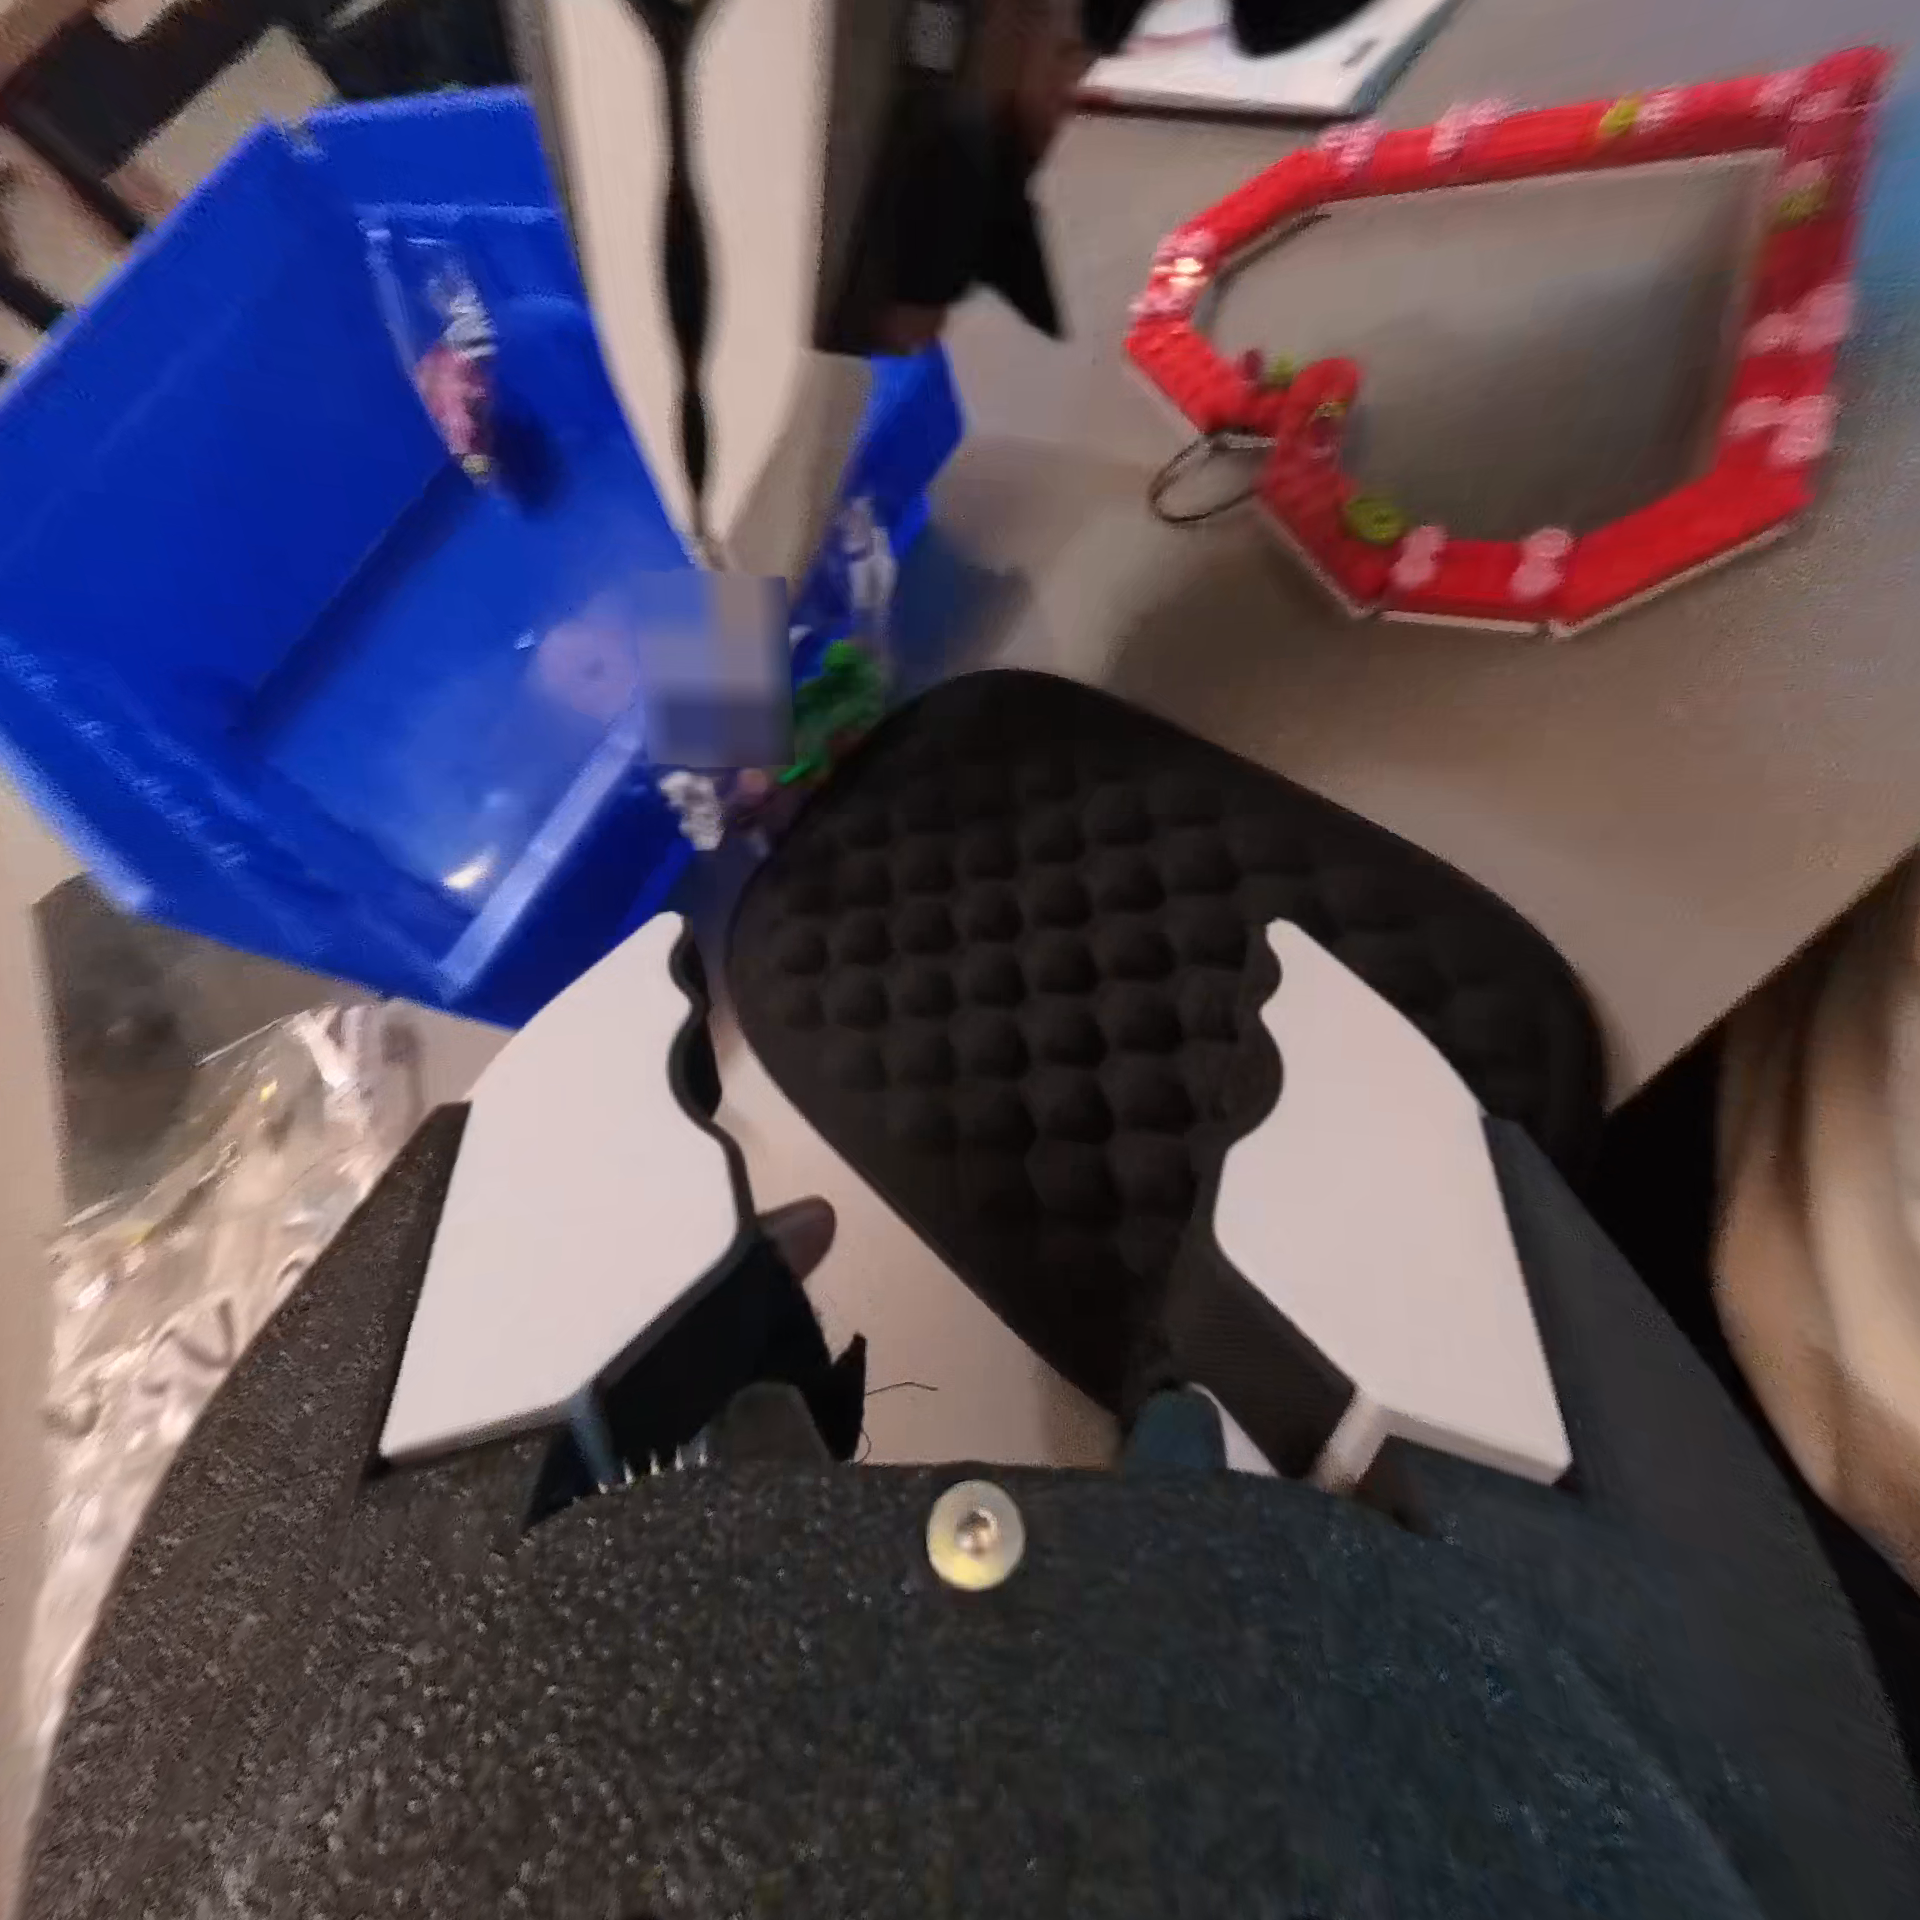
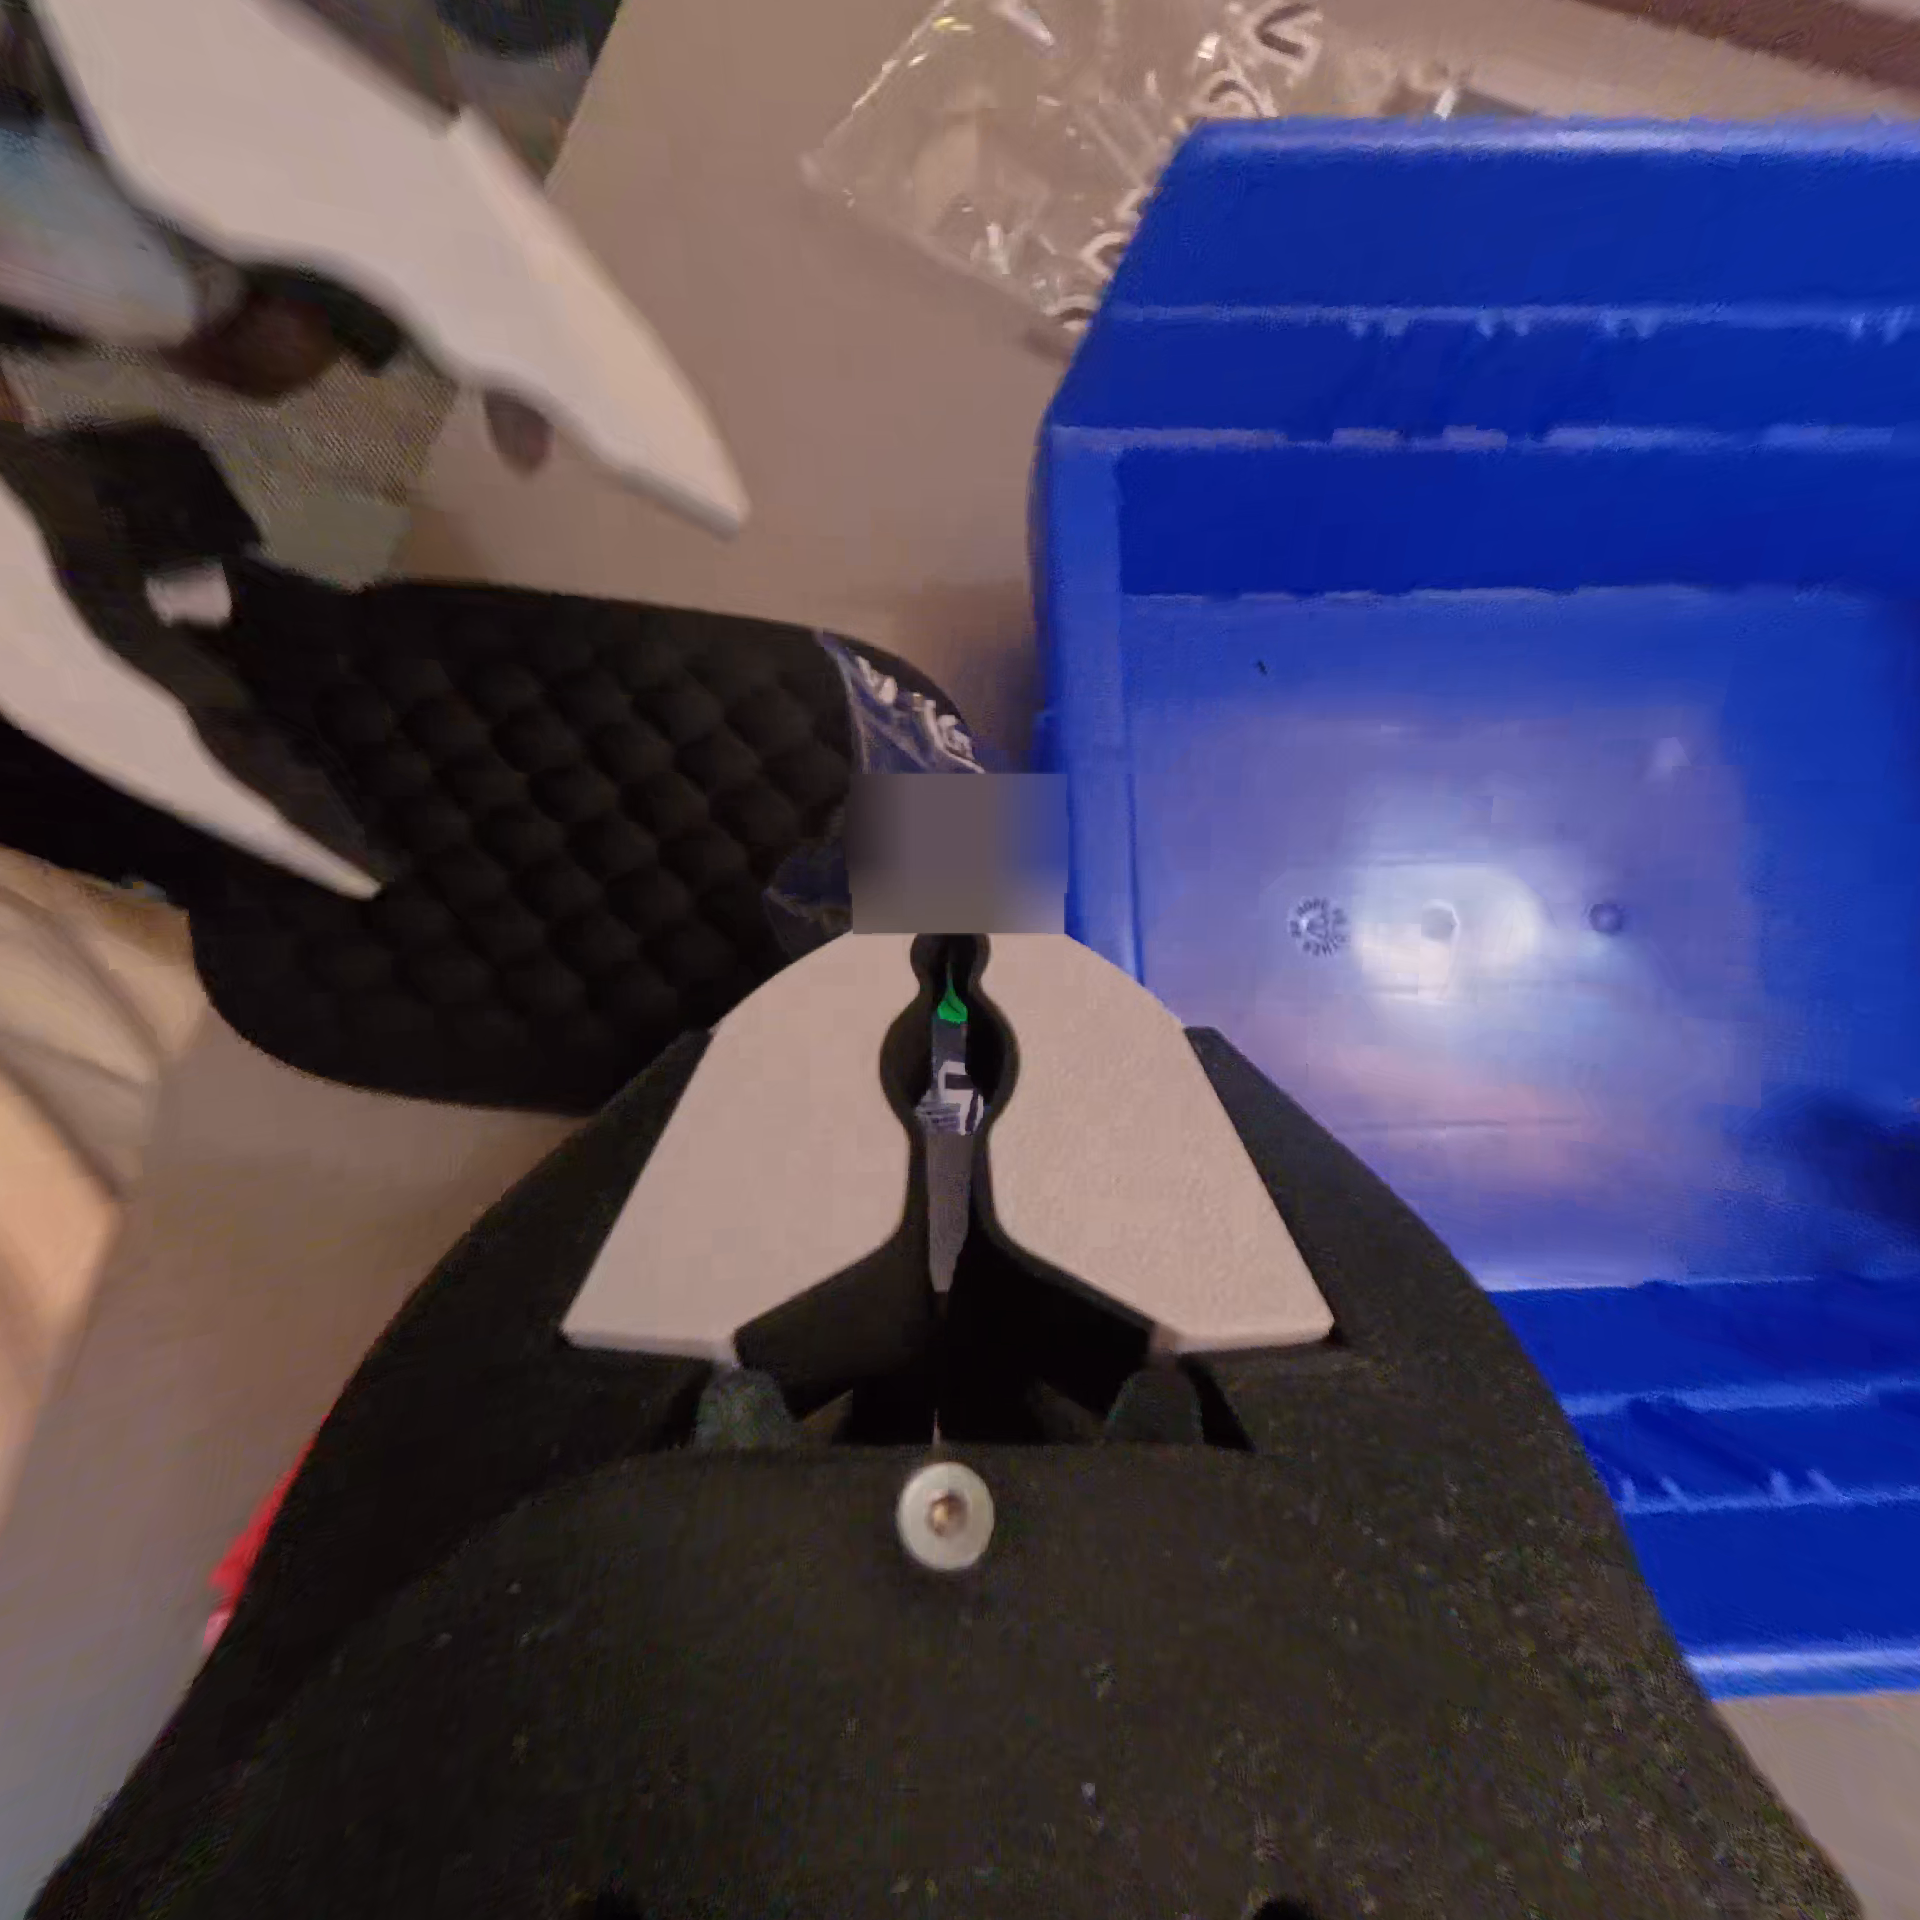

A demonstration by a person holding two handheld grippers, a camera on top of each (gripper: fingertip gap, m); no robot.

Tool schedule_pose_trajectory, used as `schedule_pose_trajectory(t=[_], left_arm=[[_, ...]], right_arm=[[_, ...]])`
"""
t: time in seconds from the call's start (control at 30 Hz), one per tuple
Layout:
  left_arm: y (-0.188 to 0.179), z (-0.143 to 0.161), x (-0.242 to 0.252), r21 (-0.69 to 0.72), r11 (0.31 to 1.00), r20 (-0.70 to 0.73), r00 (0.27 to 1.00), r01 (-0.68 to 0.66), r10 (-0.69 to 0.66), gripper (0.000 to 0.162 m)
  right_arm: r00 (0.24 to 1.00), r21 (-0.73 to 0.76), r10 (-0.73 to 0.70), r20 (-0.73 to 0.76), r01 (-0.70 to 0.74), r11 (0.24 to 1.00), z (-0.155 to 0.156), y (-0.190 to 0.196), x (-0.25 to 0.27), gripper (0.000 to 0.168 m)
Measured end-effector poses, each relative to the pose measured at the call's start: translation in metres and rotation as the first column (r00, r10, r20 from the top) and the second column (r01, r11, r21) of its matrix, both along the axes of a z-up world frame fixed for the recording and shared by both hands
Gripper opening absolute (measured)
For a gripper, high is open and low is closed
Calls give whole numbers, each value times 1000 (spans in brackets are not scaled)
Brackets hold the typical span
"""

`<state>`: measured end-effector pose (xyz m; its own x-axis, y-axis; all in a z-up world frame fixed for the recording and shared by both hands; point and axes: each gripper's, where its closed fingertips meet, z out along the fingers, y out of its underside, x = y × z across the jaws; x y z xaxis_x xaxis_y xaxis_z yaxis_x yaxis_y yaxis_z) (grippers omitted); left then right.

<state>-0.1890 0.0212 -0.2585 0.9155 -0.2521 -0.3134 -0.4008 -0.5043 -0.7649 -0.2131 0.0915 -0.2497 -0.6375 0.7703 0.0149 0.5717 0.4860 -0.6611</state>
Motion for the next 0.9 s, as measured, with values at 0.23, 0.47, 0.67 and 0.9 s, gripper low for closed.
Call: schedule_pose_trajectory(t=[0.23, 0.47, 0.67, 0.9], left_arm=[[8, -28, -33, -319, 927, 256, 959, 200, -118, 91], [25, -47, -30, -412, 882, 383, 922, 227, -58, 106], [27, -49, -20, -391, 877, 364, 922, 281, -133, 96], [19, -49, -13, -373, 880, 368, 917, 294, -151, 96]], right_arm=[[987, -179, -72, 145, 98, 979, 7, 10, -8, 0], [992, -118, -62, 106, 74, 990, 8, 8, -5, 0], [986, -177, -65, 153, 92, 980, 7, 5, -4, 0], [964, -281, -88, 250, 159, 946, 3, -2, -3, 0]])
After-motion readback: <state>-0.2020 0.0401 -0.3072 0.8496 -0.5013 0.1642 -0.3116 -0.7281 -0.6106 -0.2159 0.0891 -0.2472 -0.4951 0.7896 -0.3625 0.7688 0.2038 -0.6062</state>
